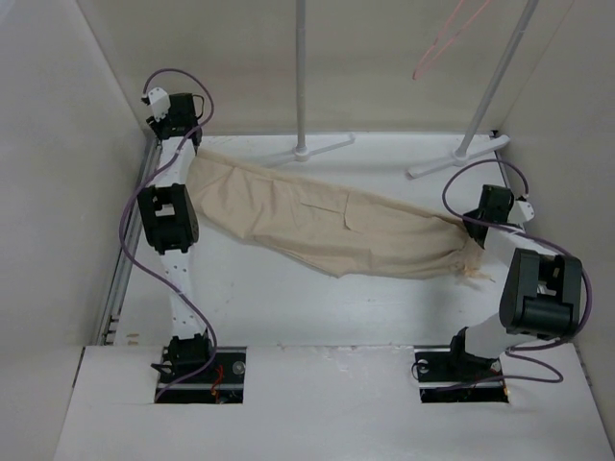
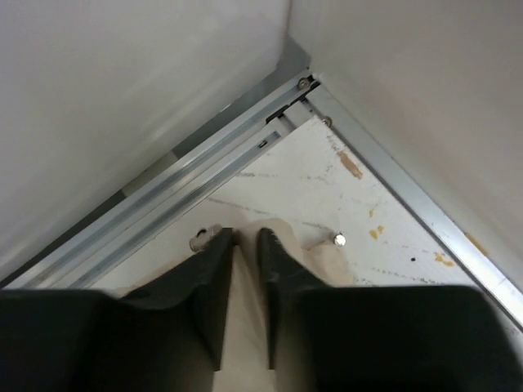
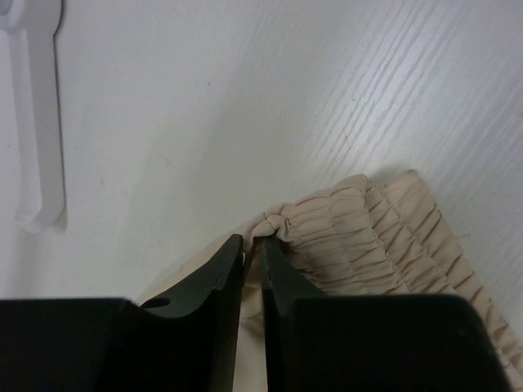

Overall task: Place the trousers on the hanger
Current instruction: Fold the trousers

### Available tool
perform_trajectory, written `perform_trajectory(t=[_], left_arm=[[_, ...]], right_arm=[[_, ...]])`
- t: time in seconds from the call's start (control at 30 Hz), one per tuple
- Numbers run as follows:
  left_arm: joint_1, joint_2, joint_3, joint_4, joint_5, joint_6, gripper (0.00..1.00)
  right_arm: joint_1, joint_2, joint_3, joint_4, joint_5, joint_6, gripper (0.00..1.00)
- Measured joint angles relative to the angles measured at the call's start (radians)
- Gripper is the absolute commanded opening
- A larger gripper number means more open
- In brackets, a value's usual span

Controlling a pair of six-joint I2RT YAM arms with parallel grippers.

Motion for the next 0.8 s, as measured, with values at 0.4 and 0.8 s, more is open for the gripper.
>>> perform_trajectory(t=[0.4, 0.8], left_arm=[[0.021, -0.078, -0.194, 0.068, 0.001, 0.033, 0.86], [0.104, -0.663, -0.972, 0.222, 0.13, -0.196, 0.6]], right_arm=[[0.024, -0.164, 0.0, 0.004, 0.051, -0.05, 0.86], [0.121, -0.607, -0.167, -0.003, 0.072, -0.112, 0.3]])
